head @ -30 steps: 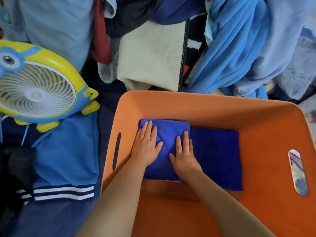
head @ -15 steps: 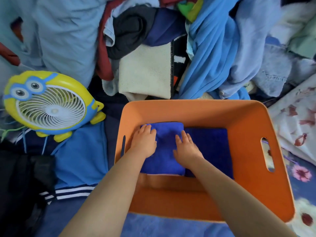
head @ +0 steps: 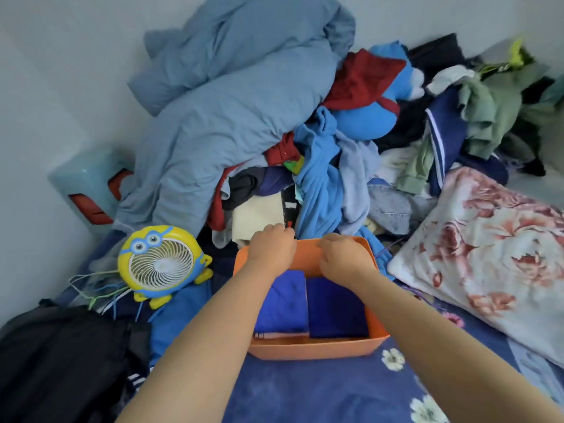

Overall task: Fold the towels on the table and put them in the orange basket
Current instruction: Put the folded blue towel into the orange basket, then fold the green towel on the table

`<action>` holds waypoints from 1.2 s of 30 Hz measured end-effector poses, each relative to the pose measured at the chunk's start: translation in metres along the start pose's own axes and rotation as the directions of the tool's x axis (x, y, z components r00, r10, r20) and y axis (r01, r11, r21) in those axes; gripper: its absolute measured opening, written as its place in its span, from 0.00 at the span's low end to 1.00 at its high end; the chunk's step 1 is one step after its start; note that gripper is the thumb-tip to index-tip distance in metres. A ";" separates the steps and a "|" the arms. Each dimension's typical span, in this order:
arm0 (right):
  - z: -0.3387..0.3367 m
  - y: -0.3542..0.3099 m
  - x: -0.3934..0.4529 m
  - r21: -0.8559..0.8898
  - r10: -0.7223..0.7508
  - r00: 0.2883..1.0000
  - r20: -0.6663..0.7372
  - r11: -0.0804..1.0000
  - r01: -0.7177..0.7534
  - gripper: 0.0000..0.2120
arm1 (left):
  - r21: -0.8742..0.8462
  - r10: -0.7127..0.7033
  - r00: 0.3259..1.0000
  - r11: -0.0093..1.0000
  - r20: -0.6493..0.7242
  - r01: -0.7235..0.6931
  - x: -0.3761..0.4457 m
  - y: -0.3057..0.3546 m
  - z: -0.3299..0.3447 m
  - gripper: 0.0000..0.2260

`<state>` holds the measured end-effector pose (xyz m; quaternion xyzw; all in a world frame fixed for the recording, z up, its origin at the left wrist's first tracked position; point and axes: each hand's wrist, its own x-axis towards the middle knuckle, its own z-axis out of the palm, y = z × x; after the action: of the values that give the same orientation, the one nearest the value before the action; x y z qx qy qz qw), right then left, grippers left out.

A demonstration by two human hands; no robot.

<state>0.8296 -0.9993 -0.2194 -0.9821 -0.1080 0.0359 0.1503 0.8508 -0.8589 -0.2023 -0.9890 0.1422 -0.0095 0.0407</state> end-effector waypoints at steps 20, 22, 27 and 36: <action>-0.172 -0.005 -0.377 -0.175 0.265 0.838 -0.477 0.905 -0.387 0.15 | 0.109 0.339 0.928 0.939 -0.155 -0.325 -0.238 0.189 -0.177 0.14; -0.172 -0.006 -0.428 -0.153 0.353 0.786 -0.508 0.861 -0.486 0.15 | 0.085 0.444 0.879 0.896 -0.174 -0.436 -0.265 0.219 -0.181 0.15; -0.159 -0.017 -0.576 -0.058 0.580 0.597 -0.554 0.689 -0.723 0.16 | 0.070 0.702 0.684 0.706 -0.200 -0.705 -0.355 0.311 -0.179 0.15; -0.141 -0.055 -0.867 0.013 0.793 0.191 -0.578 0.243 -0.970 0.14 | 0.032 0.922 0.304 0.321 -0.241 -0.947 -0.570 0.484 -0.205 0.16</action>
<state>-0.0118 -1.1824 -0.0351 -0.8359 0.5264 -0.1431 -0.0606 0.1618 -1.1774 -0.0429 -0.7155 0.6929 -0.0825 -0.0344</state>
